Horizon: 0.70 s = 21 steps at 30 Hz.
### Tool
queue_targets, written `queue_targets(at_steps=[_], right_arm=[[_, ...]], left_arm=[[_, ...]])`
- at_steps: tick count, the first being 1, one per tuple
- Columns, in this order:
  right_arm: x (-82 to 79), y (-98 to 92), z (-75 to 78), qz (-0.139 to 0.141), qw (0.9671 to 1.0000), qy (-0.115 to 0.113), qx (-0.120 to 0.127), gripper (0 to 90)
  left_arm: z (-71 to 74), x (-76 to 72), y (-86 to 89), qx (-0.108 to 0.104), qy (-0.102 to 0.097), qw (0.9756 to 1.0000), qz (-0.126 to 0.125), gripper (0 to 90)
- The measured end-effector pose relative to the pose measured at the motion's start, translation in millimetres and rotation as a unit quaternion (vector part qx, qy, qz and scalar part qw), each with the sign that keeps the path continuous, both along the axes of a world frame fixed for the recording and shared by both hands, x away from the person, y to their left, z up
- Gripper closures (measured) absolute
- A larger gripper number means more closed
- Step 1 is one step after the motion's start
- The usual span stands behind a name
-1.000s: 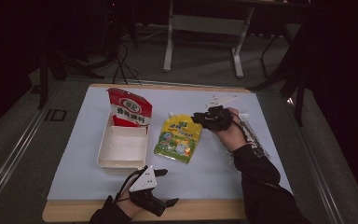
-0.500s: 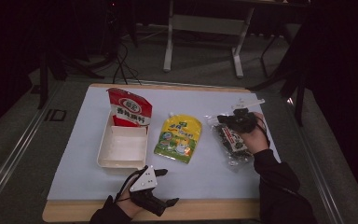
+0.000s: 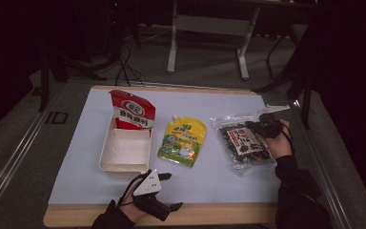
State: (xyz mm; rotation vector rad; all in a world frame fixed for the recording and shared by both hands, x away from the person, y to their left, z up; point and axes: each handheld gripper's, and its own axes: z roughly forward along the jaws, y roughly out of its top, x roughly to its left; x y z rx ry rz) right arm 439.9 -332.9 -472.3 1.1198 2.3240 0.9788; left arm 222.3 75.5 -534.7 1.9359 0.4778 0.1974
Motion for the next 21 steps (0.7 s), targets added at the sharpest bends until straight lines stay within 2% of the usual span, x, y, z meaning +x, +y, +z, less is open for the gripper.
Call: queue_targets(at_steps=[2,3,9,15,18,21], right_arm=[[1.0,-3.7,-2.6,-0.007,1.0000,0.001,-0.004,90.0],[3.1,-11.6,-7.8,-0.020,0.9998,0.007,-0.005,90.0],[9.6,-32.8,-24.3,-0.054,0.9980,0.027,-0.018,90.0],[15.4,-46.1,-34.9,-0.079,0.9959,0.039,-0.020,90.0],[16.1,-47.8,-36.4,-0.083,0.9956,0.038,-0.024,90.0],[19.0,-56.0,-42.6,-0.099,0.9939,0.043,-0.026,90.0]], left_arm=[[0.0,0.0,0.1,0.000,-0.001,1.0000,0.000,3.5],[-0.1,0.0,0.1,0.001,-0.001,1.0000,0.000,3.5],[-1.4,0.5,-0.7,0.003,0.002,1.0000,-0.001,3.5],[-2.2,0.7,-1.5,0.004,0.003,1.0000,-0.002,3.5],[-2.2,0.6,-1.5,0.003,0.003,1.0000,-0.001,3.5],[-2.2,0.5,-1.3,0.004,0.003,1.0000,-0.001,3.5]])
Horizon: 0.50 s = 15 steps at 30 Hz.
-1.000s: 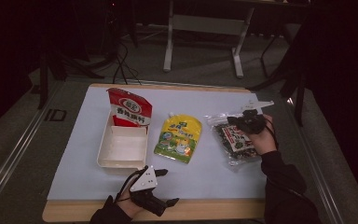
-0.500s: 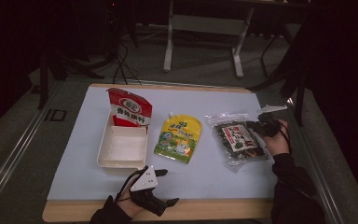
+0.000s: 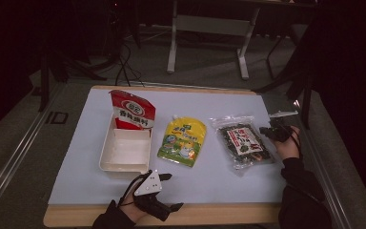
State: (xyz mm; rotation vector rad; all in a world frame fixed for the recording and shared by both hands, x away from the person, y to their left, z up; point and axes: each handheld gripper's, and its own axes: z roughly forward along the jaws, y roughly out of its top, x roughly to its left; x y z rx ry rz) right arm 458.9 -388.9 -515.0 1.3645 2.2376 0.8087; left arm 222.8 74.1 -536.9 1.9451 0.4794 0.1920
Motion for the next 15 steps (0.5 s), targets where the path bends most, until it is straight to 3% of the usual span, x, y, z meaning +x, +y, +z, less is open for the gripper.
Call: queue_targets(at_steps=[10,15], right_arm=[[4.1,-6.0,-19.0,-0.018,0.9995,0.027,-0.009,90.0],[1.7,-2.9,-19.4,-0.015,0.9995,0.025,-0.009,90.0]], left_arm=[[-0.4,0.5,0.0,0.001,0.001,1.0000,0.001,3.5],[0.0,0.3,-0.1,0.001,0.000,1.0000,0.001,3.5]])
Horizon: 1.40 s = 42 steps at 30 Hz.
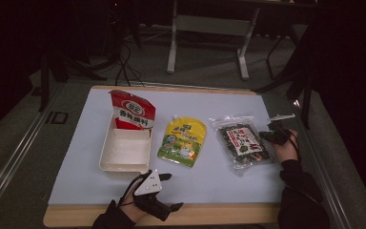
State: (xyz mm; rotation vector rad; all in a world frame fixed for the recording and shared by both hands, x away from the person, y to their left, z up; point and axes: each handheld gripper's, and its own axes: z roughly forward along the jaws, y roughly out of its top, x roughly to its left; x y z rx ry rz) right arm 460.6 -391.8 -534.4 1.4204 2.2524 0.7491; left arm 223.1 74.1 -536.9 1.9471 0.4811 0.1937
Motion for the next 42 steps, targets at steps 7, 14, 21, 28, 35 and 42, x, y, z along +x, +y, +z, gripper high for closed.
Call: queue_targets(at_steps=[7,14,21,28,35,42], right_arm=[[-7.7,6.9,-0.2,0.015,0.9999,0.002,0.006,90.0],[-19.3,18.1,-0.1,0.034,0.9994,-0.001,-0.004,90.0],[-34.8,21.7,-0.8,0.044,0.9990,0.002,0.008,90.0],[-48.5,28.3,-0.2,0.058,0.9983,0.005,0.003,90.0],[-58.0,33.1,-0.1,0.067,0.9977,0.006,0.005,90.0],[-69.2,44.3,2.9,0.087,0.9962,0.007,0.003,90.0]], left_arm=[[0.9,-0.5,-0.3,0.000,-0.002,1.0000,-0.001,3.5],[1.6,-1.0,-0.7,0.000,-0.003,1.0000,0.000,3.5],[2.3,-1.3,-1.2,0.001,-0.005,1.0000,-0.001,3.5],[2.5,-1.7,-1.8,0.002,-0.005,1.0000,-0.002,3.5],[2.5,-1.6,-2.0,0.002,-0.006,1.0000,-0.002,3.5],[3.1,-1.8,-2.0,0.001,-0.006,1.0000,-0.002,3.5]])
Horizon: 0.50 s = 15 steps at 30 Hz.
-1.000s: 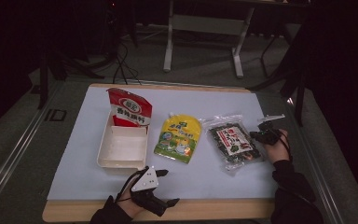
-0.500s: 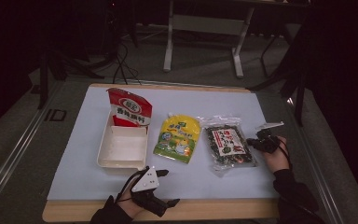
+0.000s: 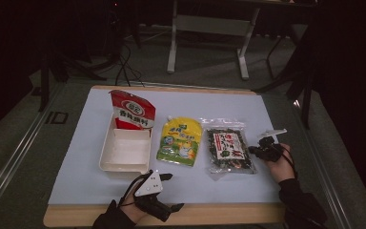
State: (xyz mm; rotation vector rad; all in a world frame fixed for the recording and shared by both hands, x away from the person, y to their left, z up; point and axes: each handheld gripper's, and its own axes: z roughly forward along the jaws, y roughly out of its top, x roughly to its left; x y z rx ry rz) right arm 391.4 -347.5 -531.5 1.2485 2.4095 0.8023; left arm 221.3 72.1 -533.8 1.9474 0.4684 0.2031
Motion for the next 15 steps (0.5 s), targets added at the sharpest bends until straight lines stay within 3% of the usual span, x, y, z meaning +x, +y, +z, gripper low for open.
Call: queue_targets(at_steps=[5,15], right_arm=[[-7.8,7.2,2.6,0.013,0.9999,0.000,0.009,90.0],[-16.5,17.8,5.2,0.036,0.9994,0.001,0.002,90.0]], left_arm=[[0.0,0.1,-0.1,0.000,0.000,1.0000,0.000,3.5],[0.1,0.0,-0.1,-0.001,0.000,1.0000,0.000,3.5]])
